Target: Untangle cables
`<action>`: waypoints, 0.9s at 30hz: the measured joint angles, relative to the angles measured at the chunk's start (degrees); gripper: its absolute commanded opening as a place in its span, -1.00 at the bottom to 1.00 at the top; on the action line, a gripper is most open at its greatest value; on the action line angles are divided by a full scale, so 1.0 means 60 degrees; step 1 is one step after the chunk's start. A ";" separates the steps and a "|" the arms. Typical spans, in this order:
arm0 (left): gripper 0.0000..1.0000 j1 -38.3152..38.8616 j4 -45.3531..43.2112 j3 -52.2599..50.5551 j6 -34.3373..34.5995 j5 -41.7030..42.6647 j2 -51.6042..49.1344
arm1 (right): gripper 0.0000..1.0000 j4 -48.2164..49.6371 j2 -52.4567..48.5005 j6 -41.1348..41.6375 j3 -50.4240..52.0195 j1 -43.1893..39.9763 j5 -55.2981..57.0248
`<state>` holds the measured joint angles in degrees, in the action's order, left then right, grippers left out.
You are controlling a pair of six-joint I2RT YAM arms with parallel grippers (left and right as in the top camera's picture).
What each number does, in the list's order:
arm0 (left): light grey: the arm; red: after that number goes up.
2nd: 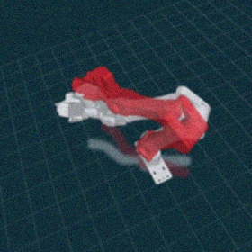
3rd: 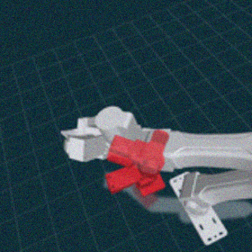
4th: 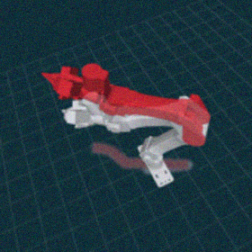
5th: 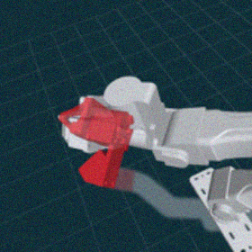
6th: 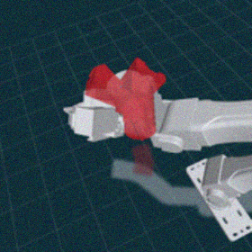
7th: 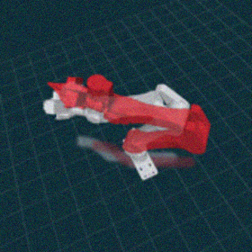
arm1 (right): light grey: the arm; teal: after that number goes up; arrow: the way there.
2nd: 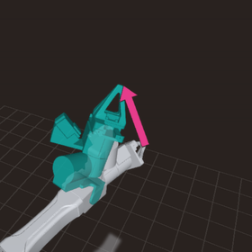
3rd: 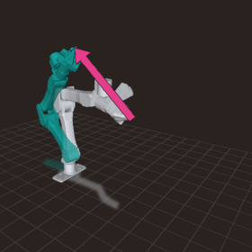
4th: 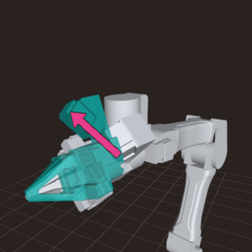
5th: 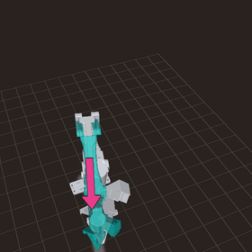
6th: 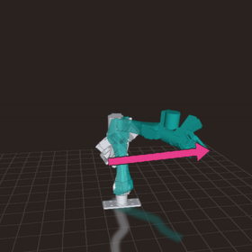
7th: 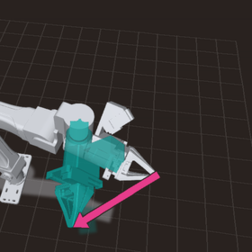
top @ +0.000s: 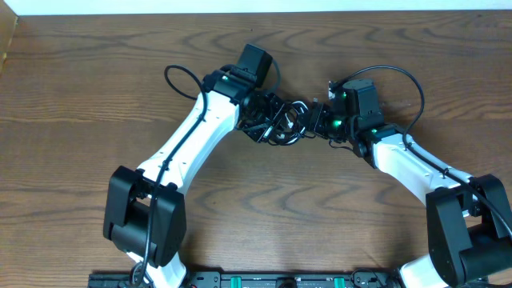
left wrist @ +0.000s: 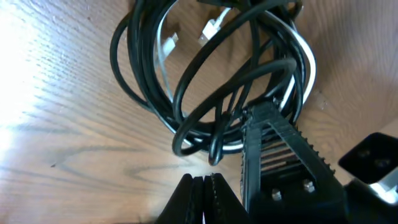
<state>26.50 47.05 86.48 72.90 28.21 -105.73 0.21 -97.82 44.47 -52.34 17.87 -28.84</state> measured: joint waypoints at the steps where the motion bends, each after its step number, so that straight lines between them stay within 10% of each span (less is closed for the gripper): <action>1: -0.84 0.0033 -0.0011 0.0000 0.0055 -0.0055 -0.0018 | -0.98 0.0000 0.0000 0.0000 0.0000 0.0000 0.0000; 21: -0.73 0.0127 -0.0390 0.0000 0.0106 -0.0627 -0.0554 | -0.98 0.0000 0.0000 0.0000 0.0000 0.0000 0.0000; 27: -0.35 0.0324 -0.0430 -0.0004 -0.0211 -0.0619 -0.0925 | -0.98 -0.0011 0.0000 -0.0004 0.0000 0.0000 -0.0007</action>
<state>28.45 44.47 86.46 71.64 24.49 -111.28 0.14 -97.82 44.45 -52.34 17.87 -28.88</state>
